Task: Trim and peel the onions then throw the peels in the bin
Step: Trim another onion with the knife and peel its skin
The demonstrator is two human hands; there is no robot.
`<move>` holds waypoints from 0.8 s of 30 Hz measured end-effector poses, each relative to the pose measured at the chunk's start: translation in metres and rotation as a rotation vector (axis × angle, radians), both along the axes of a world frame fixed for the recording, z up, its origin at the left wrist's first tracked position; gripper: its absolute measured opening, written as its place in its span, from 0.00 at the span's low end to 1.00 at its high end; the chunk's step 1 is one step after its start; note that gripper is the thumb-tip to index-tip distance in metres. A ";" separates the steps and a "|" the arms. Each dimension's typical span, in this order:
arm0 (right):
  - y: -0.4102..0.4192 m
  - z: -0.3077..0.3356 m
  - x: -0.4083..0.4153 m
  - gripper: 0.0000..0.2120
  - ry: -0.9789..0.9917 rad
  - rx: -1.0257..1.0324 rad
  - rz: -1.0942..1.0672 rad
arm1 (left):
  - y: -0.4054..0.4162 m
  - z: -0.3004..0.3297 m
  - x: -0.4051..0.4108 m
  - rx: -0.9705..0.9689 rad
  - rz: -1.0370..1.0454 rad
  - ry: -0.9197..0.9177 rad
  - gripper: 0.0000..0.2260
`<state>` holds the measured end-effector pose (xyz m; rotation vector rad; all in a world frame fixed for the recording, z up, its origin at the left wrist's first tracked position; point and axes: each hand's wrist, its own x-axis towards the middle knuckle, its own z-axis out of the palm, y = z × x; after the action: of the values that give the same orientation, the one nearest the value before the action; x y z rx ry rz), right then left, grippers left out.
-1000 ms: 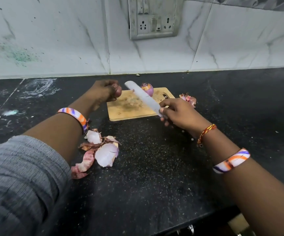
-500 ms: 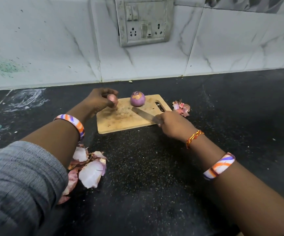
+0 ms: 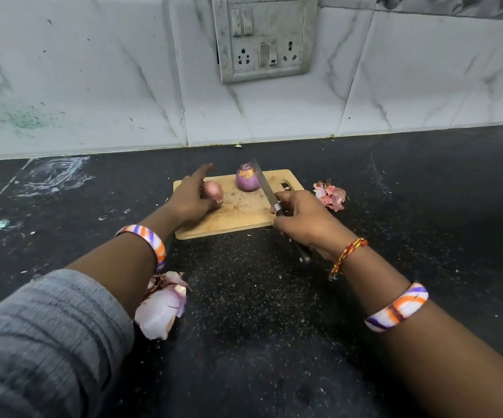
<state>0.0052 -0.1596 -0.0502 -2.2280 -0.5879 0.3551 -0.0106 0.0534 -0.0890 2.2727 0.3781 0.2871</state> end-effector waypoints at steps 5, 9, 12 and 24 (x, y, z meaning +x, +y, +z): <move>0.003 0.002 0.001 0.13 -0.020 0.169 -0.006 | 0.007 -0.006 0.003 -0.188 0.183 -0.111 0.15; 0.002 0.003 0.006 0.19 -0.014 0.235 -0.004 | 0.002 0.002 0.008 -0.019 0.215 -0.133 0.16; 0.004 0.003 0.012 0.21 0.058 0.299 0.004 | 0.001 0.004 0.010 -0.082 0.159 -0.178 0.19; 0.013 0.002 0.020 0.27 0.130 0.147 0.084 | 0.013 -0.005 0.011 0.190 0.131 -0.099 0.23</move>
<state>0.0255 -0.1464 -0.0478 -2.0269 -0.6183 0.4808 -0.0001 0.0668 -0.0940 2.4113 0.4656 0.5197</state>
